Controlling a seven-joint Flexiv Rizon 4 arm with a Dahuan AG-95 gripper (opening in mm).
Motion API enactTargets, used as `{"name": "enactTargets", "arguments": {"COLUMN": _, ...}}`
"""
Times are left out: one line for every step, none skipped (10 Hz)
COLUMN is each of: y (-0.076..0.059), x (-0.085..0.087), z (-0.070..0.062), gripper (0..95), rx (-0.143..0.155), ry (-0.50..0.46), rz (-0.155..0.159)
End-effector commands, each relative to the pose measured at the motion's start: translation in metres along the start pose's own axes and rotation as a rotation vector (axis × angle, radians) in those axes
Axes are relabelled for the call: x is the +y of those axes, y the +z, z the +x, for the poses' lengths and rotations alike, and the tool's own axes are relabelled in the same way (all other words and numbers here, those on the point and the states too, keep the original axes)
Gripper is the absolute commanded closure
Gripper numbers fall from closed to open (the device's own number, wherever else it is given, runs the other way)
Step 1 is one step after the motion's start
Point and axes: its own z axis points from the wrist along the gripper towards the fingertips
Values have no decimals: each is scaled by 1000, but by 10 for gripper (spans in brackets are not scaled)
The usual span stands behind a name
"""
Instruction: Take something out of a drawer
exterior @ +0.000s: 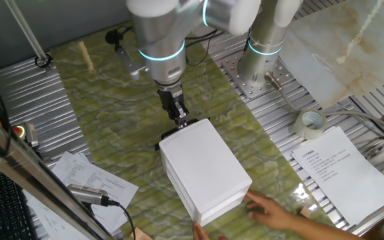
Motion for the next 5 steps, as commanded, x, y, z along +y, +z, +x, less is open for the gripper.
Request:
{"name": "enactTargets", "arguments": {"y": 3, "x": -8, "z": 2, "gripper": 760, "rx": -10, "ry": -13, "rz": 10}}
{"name": "enactTargets", "arguments": {"y": 3, "x": -8, "z": 2, "gripper": 570, "rx": -2, "ry": -12, "rz": 8}}
{"name": "enactTargets", "arguments": {"y": 8, "x": -5, "z": 0, "gripper": 570, "rx": 1, "ry": -3, "rz": 0}}
{"name": "enactTargets", "arguments": {"y": 10, "x": -3, "z": -1, "gripper": 570, "rx": -1, "ry": -6, "rz": -5}}
{"name": "enactTargets", "arguments": {"y": 11, "x": -2, "z": -1, "gripper": 570, "rx": 0, "ry": -12, "rz": -7}}
